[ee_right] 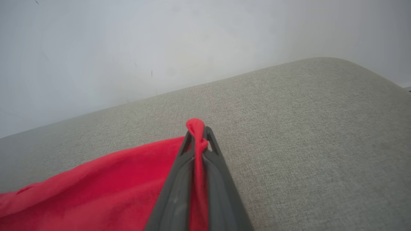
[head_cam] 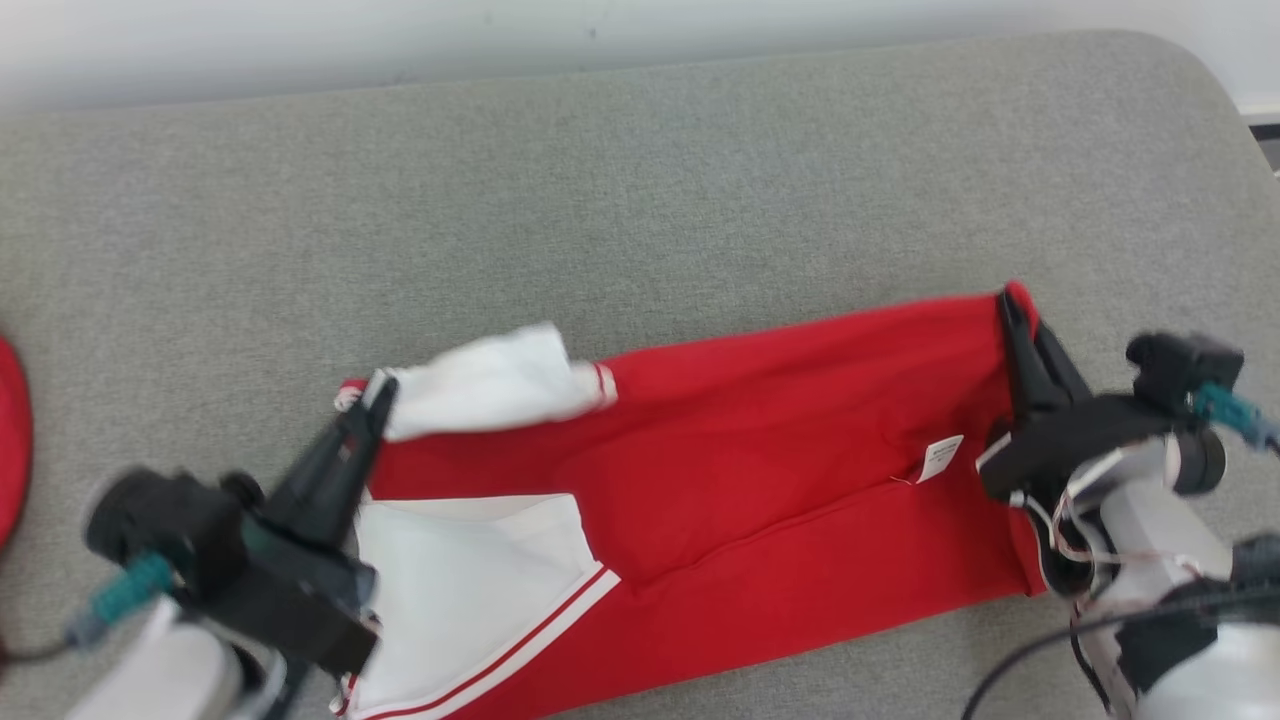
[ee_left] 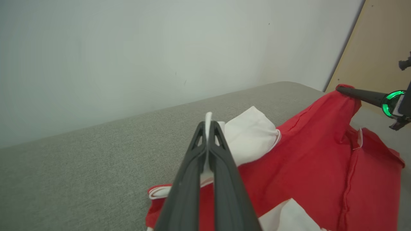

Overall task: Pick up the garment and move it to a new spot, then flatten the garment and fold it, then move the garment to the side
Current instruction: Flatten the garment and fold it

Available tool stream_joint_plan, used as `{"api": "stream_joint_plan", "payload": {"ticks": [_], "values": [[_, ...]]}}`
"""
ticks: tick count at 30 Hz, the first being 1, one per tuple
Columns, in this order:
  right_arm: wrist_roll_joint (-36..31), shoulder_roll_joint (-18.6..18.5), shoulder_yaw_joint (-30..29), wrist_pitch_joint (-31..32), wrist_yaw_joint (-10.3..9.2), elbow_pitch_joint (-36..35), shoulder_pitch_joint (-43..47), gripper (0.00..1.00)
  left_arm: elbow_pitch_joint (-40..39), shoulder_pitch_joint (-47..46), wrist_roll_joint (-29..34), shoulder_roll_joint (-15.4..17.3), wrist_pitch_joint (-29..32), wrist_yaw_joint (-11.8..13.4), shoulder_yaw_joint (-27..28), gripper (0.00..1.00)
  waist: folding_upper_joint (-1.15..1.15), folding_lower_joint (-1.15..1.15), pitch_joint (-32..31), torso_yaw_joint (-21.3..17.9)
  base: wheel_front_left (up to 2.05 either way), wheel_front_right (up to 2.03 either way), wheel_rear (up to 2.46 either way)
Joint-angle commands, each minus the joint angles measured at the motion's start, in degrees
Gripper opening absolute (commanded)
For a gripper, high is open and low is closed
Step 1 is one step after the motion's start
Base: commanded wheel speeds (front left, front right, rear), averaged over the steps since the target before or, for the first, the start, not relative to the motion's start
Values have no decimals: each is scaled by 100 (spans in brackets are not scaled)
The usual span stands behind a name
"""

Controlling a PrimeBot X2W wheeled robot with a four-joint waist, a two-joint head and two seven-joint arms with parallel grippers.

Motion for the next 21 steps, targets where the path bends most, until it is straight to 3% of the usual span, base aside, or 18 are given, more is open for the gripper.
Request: {"api": "stream_joint_plan", "payload": {"ticks": [1, 7, 21], "values": [[-41, -56, -56, -8, -1, -192, 271, 0, -217, 380, 133, -146, -29, 74, 110, 0, 0, 1, -51, 53, 0, 0, 0], [-51, -142, -156, -8, -1, -652, 860, 0, -477, 1264, 583, -660, -32, -33, 475, 0, 0, 1, -144, 152, 0, 0, 0], [-40, -338, -451, -8, -1, -1169, 1732, 0, 137, 2291, 1136, -1683, -29, -764, 1212, 0, 0, 1, -443, 354, 0, 0, 0]]}}
